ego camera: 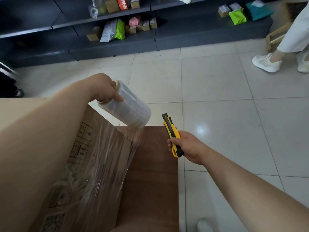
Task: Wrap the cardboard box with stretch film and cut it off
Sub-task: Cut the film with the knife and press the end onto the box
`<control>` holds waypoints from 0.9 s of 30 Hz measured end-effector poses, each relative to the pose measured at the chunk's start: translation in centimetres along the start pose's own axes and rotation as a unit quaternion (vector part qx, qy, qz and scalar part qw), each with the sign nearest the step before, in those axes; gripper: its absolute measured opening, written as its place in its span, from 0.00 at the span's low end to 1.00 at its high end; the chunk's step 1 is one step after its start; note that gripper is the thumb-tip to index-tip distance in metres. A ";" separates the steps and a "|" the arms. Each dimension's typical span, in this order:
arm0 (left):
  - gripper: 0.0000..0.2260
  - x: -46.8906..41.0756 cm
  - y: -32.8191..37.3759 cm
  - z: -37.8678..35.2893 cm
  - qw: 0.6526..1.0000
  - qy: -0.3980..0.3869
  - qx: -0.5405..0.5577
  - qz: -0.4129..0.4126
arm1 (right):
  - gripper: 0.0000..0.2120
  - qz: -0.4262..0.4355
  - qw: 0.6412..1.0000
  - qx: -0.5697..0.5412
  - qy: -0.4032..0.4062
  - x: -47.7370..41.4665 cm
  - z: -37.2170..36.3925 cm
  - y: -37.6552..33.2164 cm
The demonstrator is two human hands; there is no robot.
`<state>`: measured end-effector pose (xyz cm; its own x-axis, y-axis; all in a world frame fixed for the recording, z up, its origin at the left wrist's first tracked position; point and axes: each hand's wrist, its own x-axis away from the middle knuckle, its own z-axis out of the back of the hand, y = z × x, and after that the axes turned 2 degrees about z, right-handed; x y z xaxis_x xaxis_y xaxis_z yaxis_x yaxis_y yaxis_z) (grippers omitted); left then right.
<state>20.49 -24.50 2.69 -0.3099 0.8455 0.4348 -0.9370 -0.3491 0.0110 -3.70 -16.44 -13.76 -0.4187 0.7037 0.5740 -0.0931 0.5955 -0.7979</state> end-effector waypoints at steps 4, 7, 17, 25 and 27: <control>0.24 -0.1 0.0 0.0 1.000 0.000 0.001 0.002 | 0.08 0.017 0.998 0.033 0.045 0.1 0.1 0.0; 0.23 -0.1 0.0 0.0 1.000 0.000 0.003 0.006 | 0.14 0.031 0.993 0.066 0.088 0.1 0.3 0.3; 0.22 0.2 0.1 0.1 1.000 -0.005 -0.011 -0.003 | 0.17 0.157 0.978 0.112 0.077 1.0 -0.2 -2.8; 0.22 0.2 0.2 0.2 1.000 0.001 -0.019 -0.002 | 0.11 0.273 0.892 0.350 0.086 0.9 -1.9 -4.4; 0.23 0.2 0.2 0.2 1.000 -0.001 -0.018 -0.005 | 0.12 0.289 0.862 0.407 0.093 0.5 -2.3 -4.7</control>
<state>20.28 -24.51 2.97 -0.3008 0.8476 0.4371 -0.9450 -0.3265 -0.0171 -1.39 -18.02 -9.27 -0.4626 0.8866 -0.0029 -0.5517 -0.2904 -0.7819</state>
